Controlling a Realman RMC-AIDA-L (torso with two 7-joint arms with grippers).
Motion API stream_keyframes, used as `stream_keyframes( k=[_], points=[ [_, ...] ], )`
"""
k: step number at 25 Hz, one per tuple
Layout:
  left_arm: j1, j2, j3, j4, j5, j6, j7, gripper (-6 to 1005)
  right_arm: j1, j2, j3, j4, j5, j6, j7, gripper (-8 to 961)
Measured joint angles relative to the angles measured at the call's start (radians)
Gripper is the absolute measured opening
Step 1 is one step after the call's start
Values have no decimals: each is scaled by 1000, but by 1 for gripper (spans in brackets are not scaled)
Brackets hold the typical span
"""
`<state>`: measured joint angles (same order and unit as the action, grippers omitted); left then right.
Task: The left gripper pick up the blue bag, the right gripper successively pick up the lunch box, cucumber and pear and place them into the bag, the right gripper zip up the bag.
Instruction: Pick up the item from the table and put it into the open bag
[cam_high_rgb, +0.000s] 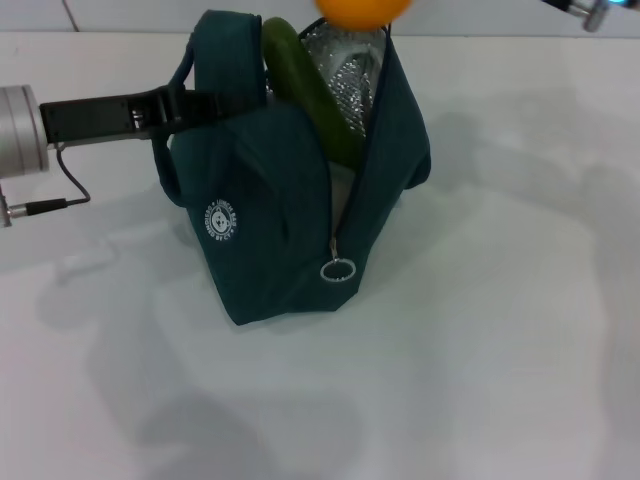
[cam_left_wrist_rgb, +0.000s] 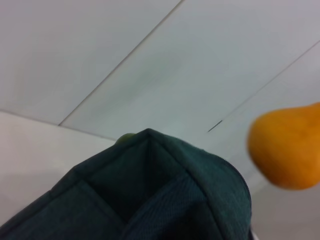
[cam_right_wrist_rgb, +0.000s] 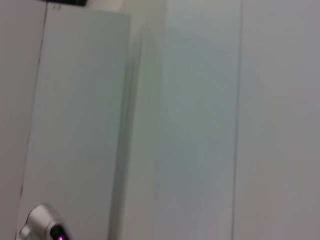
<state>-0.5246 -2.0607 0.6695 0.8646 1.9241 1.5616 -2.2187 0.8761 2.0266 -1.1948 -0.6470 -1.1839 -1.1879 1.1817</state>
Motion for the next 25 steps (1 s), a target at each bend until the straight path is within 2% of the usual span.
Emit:
stream_keyframes(
  k=[4, 5, 12, 25],
  points=[
    [0, -2, 1, -1, -26, 0, 16, 44, 15, 1, -65, 6, 11, 41, -2, 76],
    [0, -2, 1, -1, -31, 0, 20, 43, 22, 2, -136, 21, 36, 75, -8, 78],
    [9, -7, -1, -2, -36, -1, 35, 43, 16, 2, -292, 47, 126, 202, -32, 89],
    [9, -10, 1, -3, -36, -5, 47, 42, 24, 1, -313, 115, 177, 219, -46, 109]
  ],
)
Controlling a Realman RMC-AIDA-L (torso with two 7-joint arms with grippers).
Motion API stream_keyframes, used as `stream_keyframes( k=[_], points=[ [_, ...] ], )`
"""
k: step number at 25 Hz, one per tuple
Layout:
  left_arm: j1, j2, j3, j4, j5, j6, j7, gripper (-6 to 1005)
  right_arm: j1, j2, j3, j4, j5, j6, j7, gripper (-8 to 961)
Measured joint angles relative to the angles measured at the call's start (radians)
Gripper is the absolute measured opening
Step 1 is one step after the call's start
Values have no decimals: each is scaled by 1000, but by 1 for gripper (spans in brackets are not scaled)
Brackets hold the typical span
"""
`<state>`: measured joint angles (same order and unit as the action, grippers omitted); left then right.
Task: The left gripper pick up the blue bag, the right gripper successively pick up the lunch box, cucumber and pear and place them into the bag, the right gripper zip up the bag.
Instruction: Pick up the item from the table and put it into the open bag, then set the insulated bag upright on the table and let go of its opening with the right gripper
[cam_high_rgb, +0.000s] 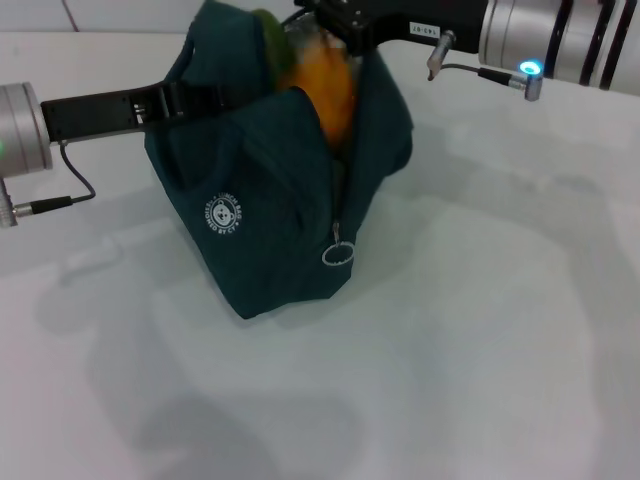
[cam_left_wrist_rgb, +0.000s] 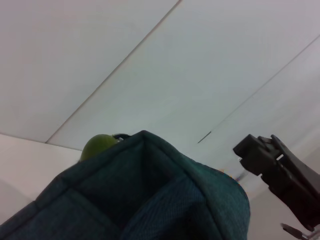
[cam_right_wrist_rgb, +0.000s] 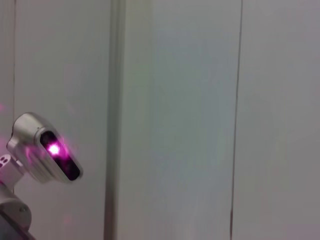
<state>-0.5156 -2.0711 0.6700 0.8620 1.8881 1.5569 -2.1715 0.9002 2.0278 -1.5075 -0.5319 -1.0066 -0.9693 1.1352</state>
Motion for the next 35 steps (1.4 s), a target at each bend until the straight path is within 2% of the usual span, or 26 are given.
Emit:
stream_keyframes(
  k=[5, 8, 11, 16, 18, 20, 22, 25, 29, 35],
  points=[
    [2, 0, -1, 0, 0, 0, 1, 42, -14, 0, 4, 1, 3, -1, 0, 117],
    [4, 0, -4, 0, 3, -1, 4, 42, -46, -4, 12, -18, 23, -1, 0, 210],
    [10, 0, -6, 0, 8, -5, 6, 42, -111, -13, 47, -59, 38, -2, 1, 303],
    [26, 0, -7, -1, 10, -12, 14, 42, -214, -36, 101, -75, 33, -30, 6, 536],
    [29, 0, -8, -6, 10, -16, 15, 42, -253, -48, 98, -70, 26, -65, 8, 543],
    [29, 1, -8, -19, 8, -18, 18, 41, -283, -52, 95, -64, -5, -95, 9, 550],
    [28, 2, -7, -29, 5, -18, 23, 41, -304, -47, 95, -62, -62, -108, 9, 554],
    [27, 3, -7, -35, 4, -18, 25, 41, -321, -25, 96, -61, -163, -108, 9, 554],
    [21, 3, -7, -40, 5, -19, 25, 41, -310, -15, 94, -36, -219, -90, 9, 554],
    [19, 1, -7, -40, 5, -20, 27, 41, -243, -12, 92, 44, -225, -54, 4, 554]
  ],
)
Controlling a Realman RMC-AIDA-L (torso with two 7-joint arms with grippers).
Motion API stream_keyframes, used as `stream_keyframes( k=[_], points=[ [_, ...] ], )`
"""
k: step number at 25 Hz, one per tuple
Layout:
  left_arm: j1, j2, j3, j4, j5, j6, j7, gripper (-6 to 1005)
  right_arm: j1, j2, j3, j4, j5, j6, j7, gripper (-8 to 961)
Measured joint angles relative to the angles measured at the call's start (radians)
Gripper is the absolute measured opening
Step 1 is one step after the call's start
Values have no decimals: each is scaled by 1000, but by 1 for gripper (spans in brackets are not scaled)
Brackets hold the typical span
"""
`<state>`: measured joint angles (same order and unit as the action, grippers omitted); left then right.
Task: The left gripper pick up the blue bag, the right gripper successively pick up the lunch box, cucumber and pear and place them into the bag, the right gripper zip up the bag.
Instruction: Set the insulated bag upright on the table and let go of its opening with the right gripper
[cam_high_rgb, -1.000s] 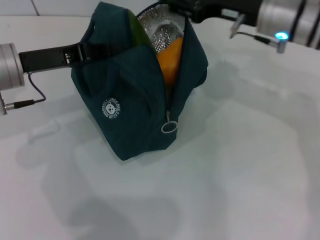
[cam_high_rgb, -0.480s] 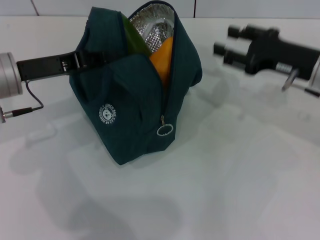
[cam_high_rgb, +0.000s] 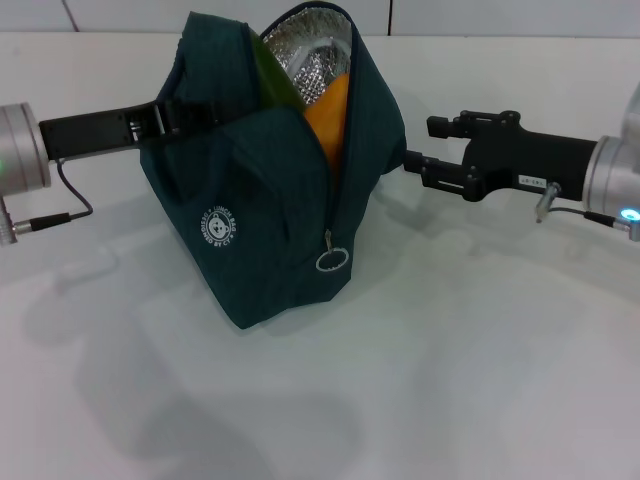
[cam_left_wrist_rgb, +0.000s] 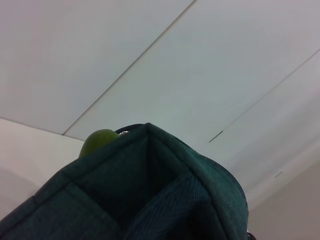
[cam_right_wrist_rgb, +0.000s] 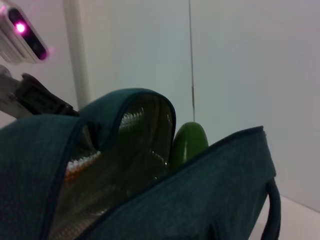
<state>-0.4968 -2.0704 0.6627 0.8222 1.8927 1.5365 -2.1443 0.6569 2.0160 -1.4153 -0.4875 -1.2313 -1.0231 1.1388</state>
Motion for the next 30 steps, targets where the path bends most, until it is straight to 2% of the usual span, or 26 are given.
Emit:
stream_keyframes(
  k=[10, 16, 22, 30],
  points=[
    [0, -5, 0, 0, 0, -4, 3, 42, 111, 4, -54, 78, -28, 74, -6, 555],
    [-1, -6, 3, -10, -1, -11, 5, 42, 125, 12, -98, 76, -31, 118, -9, 555],
    [3, -7, 1, -12, -1, -12, 12, 42, 120, 12, -104, 64, -25, 129, -35, 446],
    [3, -7, 0, -12, -1, -12, 12, 42, 115, 12, -103, 61, -24, 129, -54, 206]
  ],
)
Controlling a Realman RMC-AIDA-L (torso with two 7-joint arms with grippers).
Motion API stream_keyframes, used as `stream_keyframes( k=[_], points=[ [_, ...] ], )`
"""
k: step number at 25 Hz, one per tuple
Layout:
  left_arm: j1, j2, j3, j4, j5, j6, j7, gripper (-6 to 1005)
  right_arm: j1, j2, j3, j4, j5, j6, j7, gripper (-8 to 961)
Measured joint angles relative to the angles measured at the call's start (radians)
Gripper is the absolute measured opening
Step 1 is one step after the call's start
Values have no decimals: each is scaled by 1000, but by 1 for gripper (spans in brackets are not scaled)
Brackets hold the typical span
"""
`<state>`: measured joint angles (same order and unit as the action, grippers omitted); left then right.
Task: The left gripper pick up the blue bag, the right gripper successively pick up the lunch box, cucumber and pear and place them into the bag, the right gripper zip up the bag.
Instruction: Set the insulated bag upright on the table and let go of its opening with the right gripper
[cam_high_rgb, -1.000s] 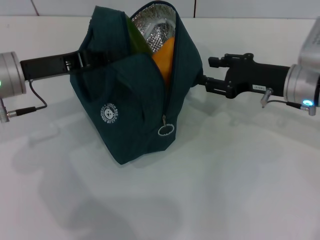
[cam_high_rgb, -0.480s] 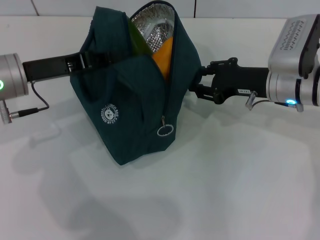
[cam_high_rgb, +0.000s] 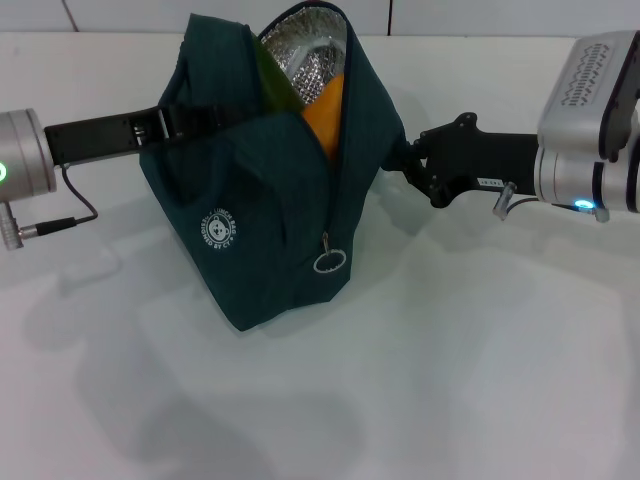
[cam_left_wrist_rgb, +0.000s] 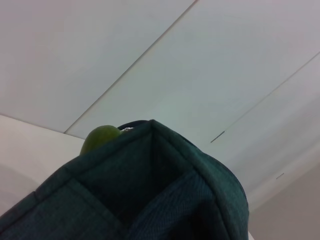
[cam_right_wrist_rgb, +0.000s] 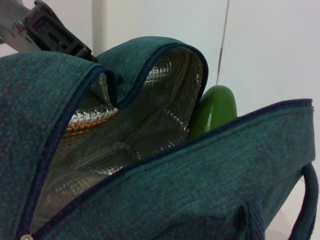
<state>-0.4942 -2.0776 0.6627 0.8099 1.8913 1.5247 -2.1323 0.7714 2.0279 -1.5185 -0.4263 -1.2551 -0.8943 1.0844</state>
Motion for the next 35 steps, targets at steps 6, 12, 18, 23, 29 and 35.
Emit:
stream_keyframes(
  k=[6, 12, 18, 23, 29, 35],
  points=[
    [3, 1, 0, 0, 0, 0, 0, 43, -41, 0, 0, -42, 2, -6, -4, 62],
    [8, 1, 0, 0, 0, 0, 0, 43, -203, 0, -1, -225, 32, -19, -28, 61],
    [20, 1, 0, 0, -2, 8, 0, 43, -292, -3, -1, -270, 147, -124, -126, 62],
    [20, -1, 1, 0, -3, 18, 0, 43, -334, -4, 5, -273, 205, -184, -184, 62],
    [21, -3, 5, 0, -23, 47, 1, 43, -403, -10, 10, -325, 274, -243, -223, 62],
    [31, -7, 6, -8, -28, 62, 3, 44, -492, -14, 50, -411, 310, -389, -273, 62]
  ],
)
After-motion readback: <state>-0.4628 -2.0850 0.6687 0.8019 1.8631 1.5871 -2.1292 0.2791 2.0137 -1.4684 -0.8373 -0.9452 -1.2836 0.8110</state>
